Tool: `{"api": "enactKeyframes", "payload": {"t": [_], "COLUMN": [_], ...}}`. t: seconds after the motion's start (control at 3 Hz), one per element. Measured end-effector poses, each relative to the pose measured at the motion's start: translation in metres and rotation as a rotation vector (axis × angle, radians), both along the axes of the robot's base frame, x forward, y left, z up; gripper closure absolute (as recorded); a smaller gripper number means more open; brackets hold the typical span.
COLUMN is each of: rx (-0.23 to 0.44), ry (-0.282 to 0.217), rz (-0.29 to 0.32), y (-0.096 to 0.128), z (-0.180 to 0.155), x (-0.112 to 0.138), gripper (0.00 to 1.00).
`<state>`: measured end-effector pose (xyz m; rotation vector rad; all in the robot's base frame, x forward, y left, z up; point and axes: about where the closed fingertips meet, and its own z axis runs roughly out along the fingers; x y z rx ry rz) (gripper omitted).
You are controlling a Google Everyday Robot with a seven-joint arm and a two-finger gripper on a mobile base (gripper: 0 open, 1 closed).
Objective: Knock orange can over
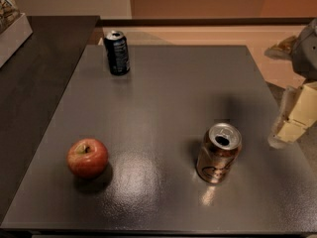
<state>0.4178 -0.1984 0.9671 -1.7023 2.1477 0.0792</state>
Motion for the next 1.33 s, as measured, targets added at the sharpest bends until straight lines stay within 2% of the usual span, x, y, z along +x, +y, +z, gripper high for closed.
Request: {"api": "enactKeyframes", "payload": {"t": [0.67, 1.33], "rx": [0.185, 0.272], "ry": [0.036, 0.102], "rz": [0.053, 0.114], "y": [0.042, 0.073], "z": [-0.025, -0.052], "x": [-0.020, -0.040], "gripper": [0.00, 0.00]}}
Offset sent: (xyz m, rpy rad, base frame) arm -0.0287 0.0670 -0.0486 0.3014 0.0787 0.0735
